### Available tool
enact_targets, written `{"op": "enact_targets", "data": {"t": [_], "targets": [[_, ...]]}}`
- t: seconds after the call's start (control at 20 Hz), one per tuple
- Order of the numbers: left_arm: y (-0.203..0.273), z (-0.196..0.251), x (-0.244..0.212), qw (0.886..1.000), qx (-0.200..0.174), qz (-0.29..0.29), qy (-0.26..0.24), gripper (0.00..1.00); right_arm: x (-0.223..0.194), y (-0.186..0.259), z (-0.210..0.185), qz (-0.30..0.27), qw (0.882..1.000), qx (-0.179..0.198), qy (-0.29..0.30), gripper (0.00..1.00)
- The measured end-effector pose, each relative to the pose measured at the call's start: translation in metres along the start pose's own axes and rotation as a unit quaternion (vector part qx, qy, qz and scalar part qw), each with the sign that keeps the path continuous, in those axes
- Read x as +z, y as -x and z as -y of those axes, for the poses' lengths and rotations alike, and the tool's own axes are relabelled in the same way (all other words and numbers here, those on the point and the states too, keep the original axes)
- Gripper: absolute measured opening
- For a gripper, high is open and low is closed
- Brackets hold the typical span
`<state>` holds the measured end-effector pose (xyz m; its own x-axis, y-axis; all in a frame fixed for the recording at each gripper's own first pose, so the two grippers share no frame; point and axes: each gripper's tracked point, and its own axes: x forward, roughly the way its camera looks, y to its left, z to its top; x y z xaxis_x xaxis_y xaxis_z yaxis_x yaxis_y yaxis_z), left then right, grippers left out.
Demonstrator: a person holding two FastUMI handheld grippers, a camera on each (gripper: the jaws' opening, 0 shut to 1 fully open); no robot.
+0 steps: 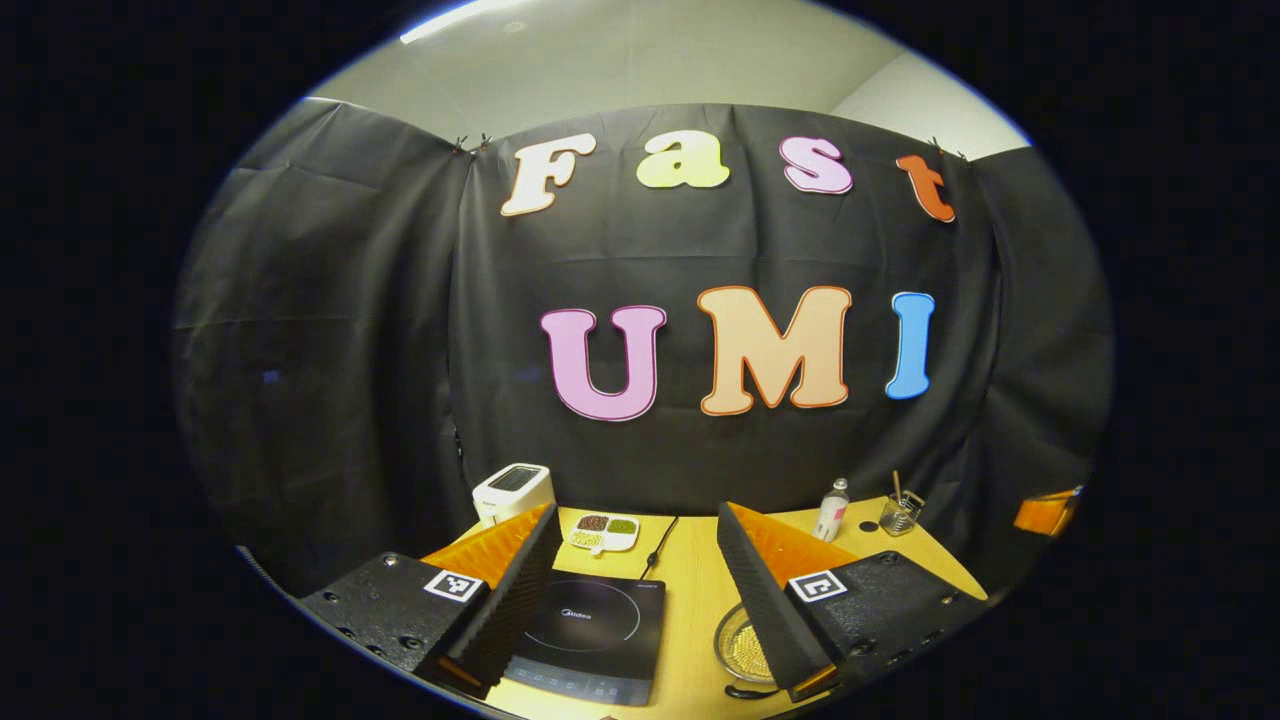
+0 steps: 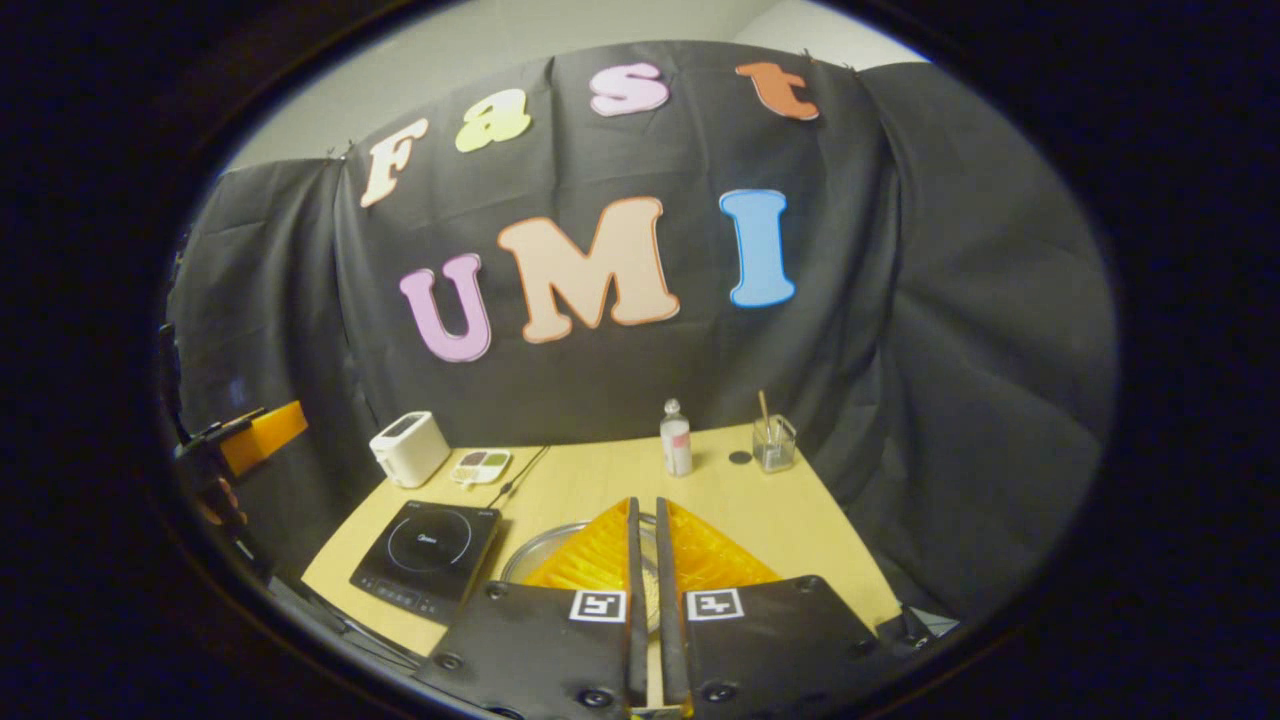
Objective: First push the handle of the pot to place it horizontally, then grasp the pot with both hands and set it on the induction cooktop.
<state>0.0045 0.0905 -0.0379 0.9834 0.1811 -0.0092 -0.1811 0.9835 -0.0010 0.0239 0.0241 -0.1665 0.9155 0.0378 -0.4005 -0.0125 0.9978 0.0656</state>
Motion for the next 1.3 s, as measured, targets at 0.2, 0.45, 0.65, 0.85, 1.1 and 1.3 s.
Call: {"op": "enact_targets", "data": {"t": [0.2,0.45,0.65,0.85,1.1,1.3], "targets": [[-0.008,-0.018,-0.019,1.0,-0.02,-0.016,0.007,0.92,-0.068,-0.011,-0.022,-0.1,0.995,-0.016,-0.016,0.0],[-0.018,-0.052,-0.034,0.999,-0.022,-0.028,0.004,0.96,-0.155,-0.022,-0.037,-0.226,0.971,-0.049,-0.063,0.08],[-0.024,-0.076,-0.044,0.999,-0.021,-0.035,-0.003,0.96,-0.222,-0.019,-0.04,-0.318,0.938,-0.086,-0.105,0.08],[-0.031,-0.093,-0.058,0.998,-0.023,-0.049,-0.014,0.96,-0.269,-0.025,-0.036,-0.374,0.917,-0.11,-0.087,0.08],[-0.033,-0.101,-0.078,0.997,-0.043,-0.071,-0.004,0.96,-0.3,-0.037,-0.049,-0.398,0.908,-0.111,-0.068,0.08],[-0.036,-0.116,-0.091,0.996,-0.036,-0.086,-0.009,0.96,-0.307,-0.057,-0.065,-0.396,0.91,-0.108,-0.056,0.08]]}}
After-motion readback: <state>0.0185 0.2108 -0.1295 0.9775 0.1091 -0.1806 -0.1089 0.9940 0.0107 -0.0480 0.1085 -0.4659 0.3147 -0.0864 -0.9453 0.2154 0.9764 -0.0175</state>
